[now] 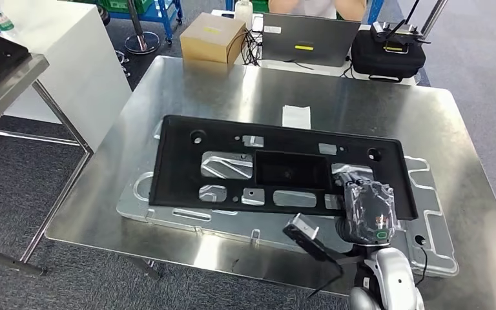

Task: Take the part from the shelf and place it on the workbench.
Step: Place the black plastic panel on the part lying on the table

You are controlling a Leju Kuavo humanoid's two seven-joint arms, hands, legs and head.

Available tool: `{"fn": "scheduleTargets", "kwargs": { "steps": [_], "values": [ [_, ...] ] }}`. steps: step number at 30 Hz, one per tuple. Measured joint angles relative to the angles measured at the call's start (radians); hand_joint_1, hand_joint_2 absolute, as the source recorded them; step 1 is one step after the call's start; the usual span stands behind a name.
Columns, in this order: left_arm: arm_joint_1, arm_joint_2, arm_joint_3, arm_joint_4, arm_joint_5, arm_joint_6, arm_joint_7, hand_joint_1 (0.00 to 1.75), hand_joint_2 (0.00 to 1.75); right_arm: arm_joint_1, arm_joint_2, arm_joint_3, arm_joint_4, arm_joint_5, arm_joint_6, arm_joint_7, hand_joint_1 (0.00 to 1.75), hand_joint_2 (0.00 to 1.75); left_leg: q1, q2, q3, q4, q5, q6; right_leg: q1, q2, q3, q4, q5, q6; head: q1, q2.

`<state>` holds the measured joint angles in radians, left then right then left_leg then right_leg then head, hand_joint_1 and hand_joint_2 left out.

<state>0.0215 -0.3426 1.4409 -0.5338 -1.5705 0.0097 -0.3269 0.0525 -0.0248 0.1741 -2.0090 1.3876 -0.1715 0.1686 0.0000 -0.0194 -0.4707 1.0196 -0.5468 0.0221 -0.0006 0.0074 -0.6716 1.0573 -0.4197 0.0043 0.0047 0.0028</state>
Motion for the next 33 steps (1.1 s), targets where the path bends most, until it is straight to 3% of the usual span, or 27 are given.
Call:
{"fn": "scheduleTargets", "kwargs": {
  "steps": [4, 6, 8, 9, 10, 11, 13, 14, 19, 21, 23, 24, 25, 26, 28, 30, 33],
  "values": [
    [-0.005, 0.001, -0.016, -0.016, 0.000, -0.008, -0.001, 0.00, 1.75, -0.055, -0.001, -0.093, 0.050, -0.009, 0.052, 0.002, 1.75, 1.75, -0.002, 0.001, 0.000, 0.033, -0.012, -0.020, -0.005, 0.000, 0.020, -0.025, 0.008, -0.018, -0.002, 0.000],
    [-0.007, 0.002, -0.024, -0.024, 0.000, -0.014, -0.001, 0.00, 1.75, -0.087, -0.001, -0.128, 0.091, -0.007, 0.082, 0.001, 1.75, 1.75, 0.002, 0.005, -0.053, 0.132, -0.051, -0.029, -0.008, -0.001, 0.035, -0.034, 0.003, -0.028, -0.006, 0.000],
    [-0.008, 0.002, -0.032, -0.030, 0.000, -0.021, -0.001, 0.00, 1.75, -0.105, 0.000, -0.155, 0.133, -0.003, 0.103, 0.001, 1.75, 1.75, 0.005, 0.008, -0.129, 0.247, -0.099, -0.037, -0.008, -0.003, 0.046, -0.035, -0.007, -0.033, -0.008, 0.000],
    [-0.008, 0.002, -0.035, -0.032, 0.000, -0.023, 0.000, 0.00, 1.75, -0.108, 0.001, -0.164, 0.152, -0.001, 0.107, 0.001, 1.75, 1.75, 0.006, 0.009, -0.154, 0.270, -0.103, -0.039, -0.008, -0.003, 0.051, -0.035, -0.013, -0.033, -0.008, 0.000],
    [-0.007, 0.002, -0.038, -0.034, 0.000, -0.024, -0.001, 0.00, 1.75, -0.111, 0.002, -0.170, 0.169, 0.001, 0.109, 0.001, 1.75, 1.75, 0.007, 0.010, -0.165, 0.260, -0.085, -0.041, -0.008, -0.003, 0.057, -0.034, -0.018, -0.033, -0.008, 0.000],
    [-0.007, 0.002, -0.041, -0.036, 0.000, -0.024, -0.001, 0.00, 1.75, -0.112, 0.005, -0.175, 0.183, 0.001, 0.110, 0.001, 1.75, 1.75, 0.008, 0.011, -0.160, 0.218, -0.046, -0.040, -0.008, -0.003, 0.064, -0.033, -0.023, -0.031, -0.008, 0.000],
    [-0.007, 0.002, -0.044, -0.040, 0.000, -0.024, -0.002, 0.00, 1.75, -0.114, 0.012, -0.184, 0.205, -0.004, 0.112, -0.002, 1.75, 1.75, 0.008, 0.012, -0.130, 0.096, 0.043, -0.034, -0.008, -0.002, 0.076, -0.032, -0.032, -0.026, -0.008, 0.000],
    [-0.007, 0.002, -0.044, -0.041, 0.000, -0.024, -0.002, 0.00, 1.75, -0.115, 0.016, -0.189, 0.214, -0.008, 0.114, -0.004, 1.75, 1.75, 0.006, 0.012, -0.119, 0.050, 0.063, -0.029, -0.007, -0.001, 0.078, -0.031, -0.035, -0.022, -0.008, 0.000],
    [-0.006, 0.001, -0.047, -0.047, 0.000, -0.022, -0.003, 0.00, 1.75, -0.112, 0.032, -0.205, 0.253, -0.017, 0.124, -0.015, 1.75, 1.75, 0.005, 0.012, -0.107, 0.002, 0.091, 0.003, -0.006, 0.000, 0.072, -0.018, -0.051, 0.005, -0.006, 0.000],
    [-0.008, 0.000, -0.048, -0.048, 0.000, -0.022, -0.003, 0.00, 1.75, -0.111, 0.035, -0.211, 0.264, -0.018, 0.124, -0.019, 1.75, 1.75, 0.009, 0.014, -0.102, -0.008, 0.098, 0.011, -0.010, -0.002, 0.039, 0.059, -0.101, 0.014, -0.003, 0.000],
    [-0.009, 0.000, -0.049, -0.048, 0.000, -0.022, -0.003, 0.00, 1.75, -0.110, 0.036, -0.216, 0.277, -0.019, 0.125, -0.021, 1.75, 1.75, 0.009, 0.014, -0.102, -0.008, 0.097, 0.014, -0.013, -0.002, -0.022, 0.182, -0.156, 0.021, 0.000, 0.000],
    [-0.009, 0.000, -0.050, -0.048, 0.000, -0.022, -0.003, 0.00, 1.75, -0.108, 0.037, -0.219, 0.283, -0.019, 0.125, -0.022, 1.75, 1.75, 0.008, 0.014, -0.102, -0.008, 0.096, 0.014, -0.014, -0.002, -0.044, 0.223, -0.166, 0.023, 0.000, 0.000],
    [-0.009, 0.000, -0.050, -0.048, 0.000, -0.022, -0.003, 0.00, 1.75, -0.107, 0.038, -0.220, 0.290, -0.019, 0.125, -0.023, 1.75, 1.75, 0.008, 0.014, -0.102, -0.007, 0.095, 0.014, -0.015, -0.003, -0.049, 0.231, -0.157, 0.025, 0.000, 0.000],
    [-0.009, 0.000, -0.050, -0.048, 0.000, -0.022, -0.003, 0.00, 1.75, -0.106, 0.039, -0.221, 0.295, -0.019, 0.126, -0.024, 1.75, 1.75, 0.008, 0.014, -0.101, -0.005, 0.094, 0.013, -0.016, -0.003, -0.035, 0.200, -0.130, 0.025, 0.000, 0.000],
    [-0.009, 0.000, -0.052, -0.049, 0.000, -0.022, -0.003, 0.00, 1.75, -0.107, 0.041, -0.223, 0.303, -0.019, 0.129, -0.029, 1.75, 1.75, 0.007, 0.013, -0.099, -0.002, 0.089, 0.008, -0.015, -0.005, 0.029, 0.073, -0.066, 0.020, 0.000, 0.000],
    [-0.010, 0.000, -0.053, -0.049, 0.000, -0.022, -0.003, 0.00, 1.75, -0.109, 0.046, -0.223, 0.311, -0.017, 0.136, -0.038, 1.75, 1.75, 0.003, 0.012, -0.099, 0.001, 0.085, -0.001, -0.011, -0.006, 0.072, -0.017, -0.041, 0.012, -0.001, 0.000],
    [-0.010, 0.000, -0.053, -0.052, 0.000, -0.023, -0.003, 0.00, 1.75, -0.107, 0.054, -0.223, 0.326, -0.013, 0.145, -0.047, 0.44, 1.75, 0.003, 0.013, -0.098, 0.000, 0.080, -0.017, -0.009, -0.005, 0.078, -0.036, -0.041, -0.004, -0.001, 0.000]
  ]
}}
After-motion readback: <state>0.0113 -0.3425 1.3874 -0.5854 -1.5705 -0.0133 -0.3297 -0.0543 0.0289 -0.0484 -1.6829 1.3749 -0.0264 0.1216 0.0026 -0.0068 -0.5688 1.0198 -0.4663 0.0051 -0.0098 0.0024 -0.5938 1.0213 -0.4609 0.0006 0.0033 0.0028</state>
